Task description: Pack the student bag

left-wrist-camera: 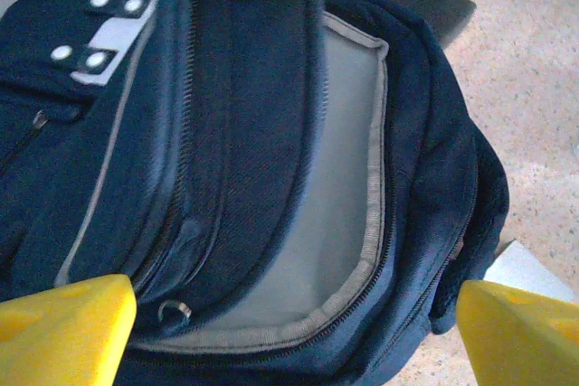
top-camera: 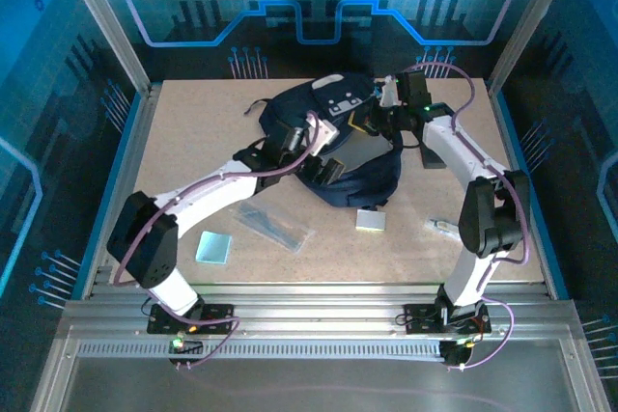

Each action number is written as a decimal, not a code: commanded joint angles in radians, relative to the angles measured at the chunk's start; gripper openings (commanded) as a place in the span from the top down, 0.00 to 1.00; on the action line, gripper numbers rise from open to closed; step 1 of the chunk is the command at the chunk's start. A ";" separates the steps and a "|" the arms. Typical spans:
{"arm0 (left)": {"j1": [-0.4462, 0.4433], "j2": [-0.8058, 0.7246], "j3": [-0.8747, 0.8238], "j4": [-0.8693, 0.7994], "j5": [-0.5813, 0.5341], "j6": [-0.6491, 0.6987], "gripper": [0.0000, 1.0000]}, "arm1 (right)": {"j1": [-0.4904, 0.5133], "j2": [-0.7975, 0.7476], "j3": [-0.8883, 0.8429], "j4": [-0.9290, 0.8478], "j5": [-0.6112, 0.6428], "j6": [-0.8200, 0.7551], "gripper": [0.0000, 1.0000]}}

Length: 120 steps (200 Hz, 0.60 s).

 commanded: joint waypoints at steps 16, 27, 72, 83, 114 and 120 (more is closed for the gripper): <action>-0.010 0.112 0.128 -0.060 -0.003 0.091 0.05 | 0.000 -0.001 0.043 -0.029 -0.149 -0.018 1.00; -0.009 0.152 0.161 -0.064 -0.032 0.108 0.07 | -0.001 -0.011 0.031 -0.025 -0.160 -0.016 1.00; -0.009 0.281 0.281 -0.101 -0.254 0.104 0.70 | -0.020 -0.049 -0.014 -0.023 -0.165 -0.024 1.00; -0.009 0.279 0.285 -0.099 -0.281 0.094 0.89 | -0.033 -0.058 -0.040 0.006 -0.180 -0.004 1.00; -0.008 0.236 0.260 -0.066 -0.312 0.052 1.00 | -0.079 -0.075 -0.087 0.035 -0.194 0.011 0.85; -0.006 0.227 0.259 -0.064 -0.312 0.038 1.00 | -0.087 -0.078 -0.092 0.034 -0.192 0.006 0.81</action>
